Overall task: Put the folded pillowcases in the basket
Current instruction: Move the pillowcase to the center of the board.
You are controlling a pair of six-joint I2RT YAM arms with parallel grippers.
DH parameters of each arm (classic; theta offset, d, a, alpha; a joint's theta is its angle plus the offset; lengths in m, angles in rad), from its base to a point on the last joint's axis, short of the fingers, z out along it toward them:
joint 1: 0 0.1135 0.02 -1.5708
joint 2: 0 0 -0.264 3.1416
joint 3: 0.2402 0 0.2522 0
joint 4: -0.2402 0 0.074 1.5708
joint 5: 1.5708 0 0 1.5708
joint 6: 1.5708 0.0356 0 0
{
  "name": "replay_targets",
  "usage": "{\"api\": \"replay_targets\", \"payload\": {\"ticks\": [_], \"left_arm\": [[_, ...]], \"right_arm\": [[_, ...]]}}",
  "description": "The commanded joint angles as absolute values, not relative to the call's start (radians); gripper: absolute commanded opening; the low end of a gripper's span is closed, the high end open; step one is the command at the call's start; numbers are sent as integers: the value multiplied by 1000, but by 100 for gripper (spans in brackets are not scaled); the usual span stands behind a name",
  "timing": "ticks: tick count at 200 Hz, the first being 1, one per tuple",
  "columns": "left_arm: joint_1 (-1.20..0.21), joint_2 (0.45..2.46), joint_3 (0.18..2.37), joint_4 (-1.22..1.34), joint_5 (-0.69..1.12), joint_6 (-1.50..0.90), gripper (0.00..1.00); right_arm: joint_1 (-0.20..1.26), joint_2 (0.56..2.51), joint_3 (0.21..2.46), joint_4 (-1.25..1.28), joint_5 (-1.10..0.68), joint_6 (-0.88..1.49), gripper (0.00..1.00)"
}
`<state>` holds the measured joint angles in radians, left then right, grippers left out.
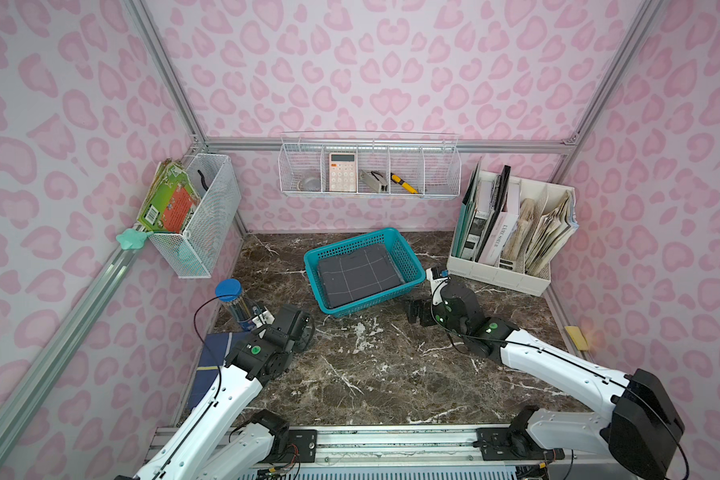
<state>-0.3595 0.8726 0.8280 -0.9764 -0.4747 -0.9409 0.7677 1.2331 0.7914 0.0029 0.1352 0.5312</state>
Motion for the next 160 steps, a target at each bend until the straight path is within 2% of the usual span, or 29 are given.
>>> {"api": "replay_targets", "payload": {"ticks": [1,54,128,160], "left_arm": [[-283,898,825,-983,-509,-957,99],[-8,963,717,-860,-400,-1021,99],[264,946,549,-682,-278,-1007,99],[406,969,480,-583,-113,-992,99]], "right_arm": [[779,1208,781,26,158,560,99],[784,1150,751,-12,180,565,99],[782,1097,694,-48,227,578,99],[782,1097,690,-55,230,581,99]]}}
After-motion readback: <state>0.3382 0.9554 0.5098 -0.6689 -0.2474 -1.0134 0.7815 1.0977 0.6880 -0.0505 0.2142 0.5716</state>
